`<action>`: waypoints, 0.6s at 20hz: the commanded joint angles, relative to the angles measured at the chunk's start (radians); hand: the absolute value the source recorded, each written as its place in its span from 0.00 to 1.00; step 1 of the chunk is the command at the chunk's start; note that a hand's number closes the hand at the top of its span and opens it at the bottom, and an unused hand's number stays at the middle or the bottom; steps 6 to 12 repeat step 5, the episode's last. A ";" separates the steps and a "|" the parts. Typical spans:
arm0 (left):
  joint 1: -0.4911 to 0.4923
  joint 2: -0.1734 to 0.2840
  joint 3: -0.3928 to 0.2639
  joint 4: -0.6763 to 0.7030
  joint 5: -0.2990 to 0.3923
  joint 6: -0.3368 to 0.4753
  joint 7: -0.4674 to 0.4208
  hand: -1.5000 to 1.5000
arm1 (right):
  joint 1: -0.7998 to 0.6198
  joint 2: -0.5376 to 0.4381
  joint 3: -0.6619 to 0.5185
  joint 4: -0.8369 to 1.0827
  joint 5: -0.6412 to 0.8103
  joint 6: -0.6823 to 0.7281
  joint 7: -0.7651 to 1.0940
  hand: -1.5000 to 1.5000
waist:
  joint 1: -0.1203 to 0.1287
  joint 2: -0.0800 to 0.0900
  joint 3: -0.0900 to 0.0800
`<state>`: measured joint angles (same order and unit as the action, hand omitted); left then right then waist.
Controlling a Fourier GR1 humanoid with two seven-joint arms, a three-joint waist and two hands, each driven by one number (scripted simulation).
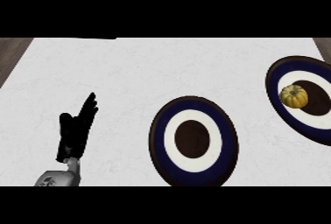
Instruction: Pick the squash from the plate and place it in the plate
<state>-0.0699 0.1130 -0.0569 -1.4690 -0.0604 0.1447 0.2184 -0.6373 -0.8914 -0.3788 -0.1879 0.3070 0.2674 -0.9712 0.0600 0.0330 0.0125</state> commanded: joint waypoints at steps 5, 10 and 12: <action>-0.032 0.005 -0.006 -0.002 0.002 -0.017 0.019 0.50 | -0.007 -0.018 -0.017 0.018 -0.011 0.025 -0.061 0.00 | 0.015 0.007 0.002; -0.032 0.005 -0.006 -0.002 0.002 -0.017 0.019 0.50 | -0.007 -0.018 -0.017 0.018 -0.011 0.025 -0.061 0.00 | 0.015 0.007 0.002; -0.032 0.005 -0.006 -0.002 0.002 -0.017 0.019 0.50 | -0.007 -0.018 -0.017 0.018 -0.011 0.025 -0.061 0.00 | 0.015 0.007 0.002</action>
